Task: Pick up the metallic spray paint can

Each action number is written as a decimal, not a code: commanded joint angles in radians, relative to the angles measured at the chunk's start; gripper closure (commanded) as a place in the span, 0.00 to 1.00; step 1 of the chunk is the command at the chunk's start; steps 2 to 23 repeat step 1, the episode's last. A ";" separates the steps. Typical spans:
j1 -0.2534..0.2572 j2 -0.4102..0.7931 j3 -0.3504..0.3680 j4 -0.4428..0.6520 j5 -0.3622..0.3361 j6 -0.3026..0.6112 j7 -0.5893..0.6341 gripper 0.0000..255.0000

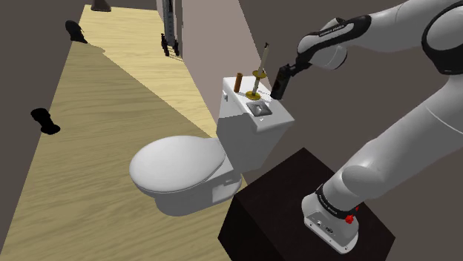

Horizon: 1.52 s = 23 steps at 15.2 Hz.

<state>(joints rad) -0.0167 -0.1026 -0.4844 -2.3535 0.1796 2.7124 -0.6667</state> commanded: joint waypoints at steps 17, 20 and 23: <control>-0.002 -0.004 0.000 0.003 -0.005 -0.006 0.004 1.00; -0.002 -0.004 0.000 0.003 -0.005 -0.006 0.004 1.00; -0.002 -0.004 0.000 0.003 -0.005 -0.006 0.004 1.00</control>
